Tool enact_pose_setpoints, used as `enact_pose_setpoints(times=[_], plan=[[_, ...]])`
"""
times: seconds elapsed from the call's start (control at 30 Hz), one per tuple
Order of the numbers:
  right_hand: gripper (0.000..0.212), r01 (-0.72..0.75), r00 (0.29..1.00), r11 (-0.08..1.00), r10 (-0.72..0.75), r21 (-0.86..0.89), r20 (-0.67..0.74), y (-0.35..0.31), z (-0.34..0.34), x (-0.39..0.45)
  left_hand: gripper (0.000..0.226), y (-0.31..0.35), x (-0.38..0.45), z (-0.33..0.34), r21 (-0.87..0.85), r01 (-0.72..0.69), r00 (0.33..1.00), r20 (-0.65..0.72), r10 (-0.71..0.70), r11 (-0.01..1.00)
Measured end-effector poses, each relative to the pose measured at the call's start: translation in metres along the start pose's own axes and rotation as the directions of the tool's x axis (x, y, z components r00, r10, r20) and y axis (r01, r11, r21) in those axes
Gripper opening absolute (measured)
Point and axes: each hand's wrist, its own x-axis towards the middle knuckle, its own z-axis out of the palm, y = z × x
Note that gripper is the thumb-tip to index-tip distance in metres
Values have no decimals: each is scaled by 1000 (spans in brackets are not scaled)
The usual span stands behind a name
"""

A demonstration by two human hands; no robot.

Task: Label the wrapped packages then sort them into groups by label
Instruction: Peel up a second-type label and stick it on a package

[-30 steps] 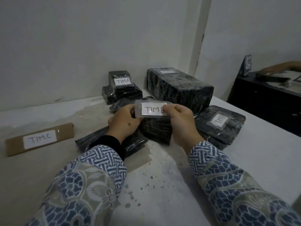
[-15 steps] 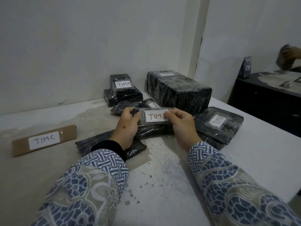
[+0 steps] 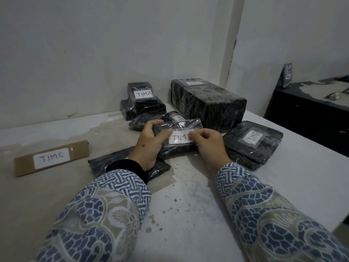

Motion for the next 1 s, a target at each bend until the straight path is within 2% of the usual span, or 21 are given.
enact_pose_setpoints(times=[0.07,0.17,0.27,0.37,0.4,0.5,0.53,0.6,0.67,0.73,0.8,0.9,1.0], plan=[[15,22,1000,1000,-22,20,-8,-1,0,-2,39,-2,-1,-1,102,-35,999,15,33,994],[12,75,997,997,-75,12,-2,-3,-1,-4,46,-2,-1,-2,182,-64,998,5,64,981],[6,180,983,972,-184,-148,-12,2,0,-2,45,-3,0,-1,177,-51,999,-2,52,983],[4,224,971,950,-238,-216,-39,5,-1,-1,43,-4,2,-2,146,-30,999,-13,32,989],[15,247,964,944,-262,-218,-43,5,-1,-2,43,-4,3,-2,148,-23,999,-19,26,989],[75,219,973,971,-224,-92,-51,5,-4,-1,44,-3,3,-2,138,-12,1000,-19,15,990],[82,193,979,979,-197,-65,-51,5,-5,0,43,-2,1,0,141,-14,1000,-13,16,990],[70,181,982,981,-185,-73,-43,8,-6,2,42,-3,2,1,173,-22,1000,-10,24,985],[56,208,976,966,-216,-153,-39,9,-5,2,42,-5,3,0,232,-36,999,-21,42,972],[59,240,968,944,-249,-226,-13,10,-4,1,40,-7,2,-2,334,-69,996,-30,84,940],[59,223,973,942,-232,-250,-7,12,-4,2,36,-7,0,-1,471,-126,986,-40,164,873],[47,192,977,938,-210,-290,-34,16,-4,6,39,-7,-6,3,626,-203,956,-39,291,753],[39,195,971,917,-230,-347,-61,18,-4,7,41,-7,-10,6,772,-247,937,35,349,586]])
